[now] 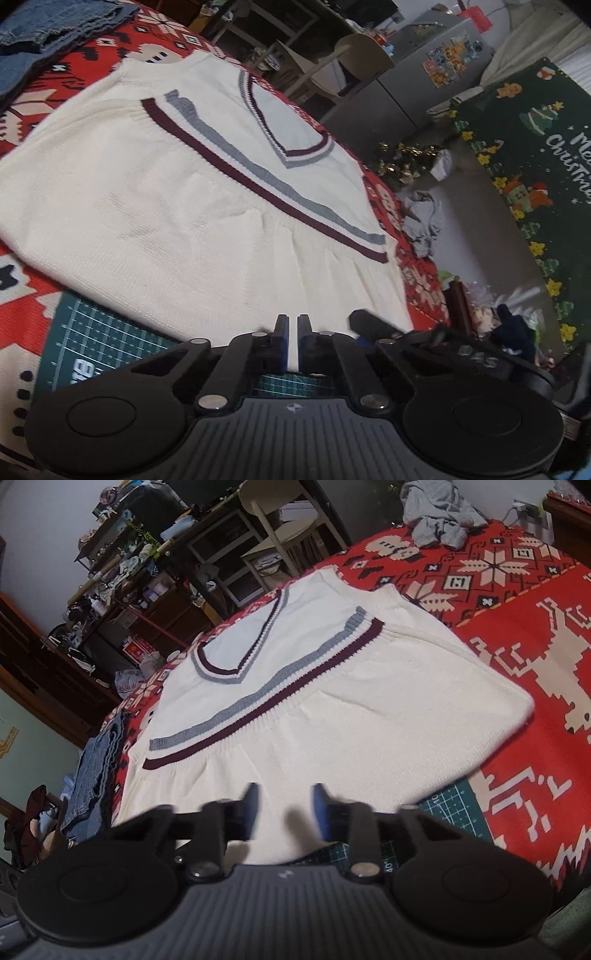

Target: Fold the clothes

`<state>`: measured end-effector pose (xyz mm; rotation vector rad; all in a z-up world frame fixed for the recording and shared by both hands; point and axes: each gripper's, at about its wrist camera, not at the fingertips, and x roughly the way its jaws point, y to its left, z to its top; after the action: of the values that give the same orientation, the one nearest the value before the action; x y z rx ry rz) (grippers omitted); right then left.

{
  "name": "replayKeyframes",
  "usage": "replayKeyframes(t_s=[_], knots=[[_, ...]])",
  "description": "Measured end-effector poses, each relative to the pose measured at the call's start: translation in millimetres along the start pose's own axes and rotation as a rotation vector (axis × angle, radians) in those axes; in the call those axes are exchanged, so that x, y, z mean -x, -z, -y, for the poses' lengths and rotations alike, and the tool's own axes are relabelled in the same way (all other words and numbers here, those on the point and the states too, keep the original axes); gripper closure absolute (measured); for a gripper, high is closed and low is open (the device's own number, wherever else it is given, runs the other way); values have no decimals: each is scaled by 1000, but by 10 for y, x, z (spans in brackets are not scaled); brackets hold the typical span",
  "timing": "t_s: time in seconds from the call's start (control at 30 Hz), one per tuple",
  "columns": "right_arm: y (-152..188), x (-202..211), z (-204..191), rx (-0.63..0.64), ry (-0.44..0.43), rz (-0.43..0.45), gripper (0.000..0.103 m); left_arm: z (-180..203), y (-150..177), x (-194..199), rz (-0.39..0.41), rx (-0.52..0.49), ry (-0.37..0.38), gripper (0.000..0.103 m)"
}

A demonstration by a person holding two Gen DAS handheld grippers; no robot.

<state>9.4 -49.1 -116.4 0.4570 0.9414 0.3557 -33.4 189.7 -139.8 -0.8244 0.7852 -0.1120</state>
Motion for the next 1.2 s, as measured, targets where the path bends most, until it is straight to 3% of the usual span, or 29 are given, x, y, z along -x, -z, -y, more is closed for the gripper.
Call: replayKeyframes(t_s=[0.1,0.27,0.33,0.43,0.5,0.77,1.07,1.2], knots=[[26,-59,180,-133,-63,-47,103,-15,7,-17,-16,35,56,103],[78,-151,361,-316,-176,-103,103,-149,12,-102,-69,162,168,103],[118,-219,424,-375,-183,-143,103,-190,18,-165,-95,182,132,103],[156,-253,521,-439,-153,-160,103,-264,45,-259,-135,204,62,102],[139,-190,565,-449,-110,-116,103,-301,47,-243,-132,227,64,103],[-4,52,824,-540,69,94,103,-340,-33,-86,-56,248,13,103],[-258,112,1174,-633,198,201,103,-392,-206,163,80,170,-181,103],[-378,131,1225,-606,257,230,103,-520,-299,289,109,215,-220,103]])
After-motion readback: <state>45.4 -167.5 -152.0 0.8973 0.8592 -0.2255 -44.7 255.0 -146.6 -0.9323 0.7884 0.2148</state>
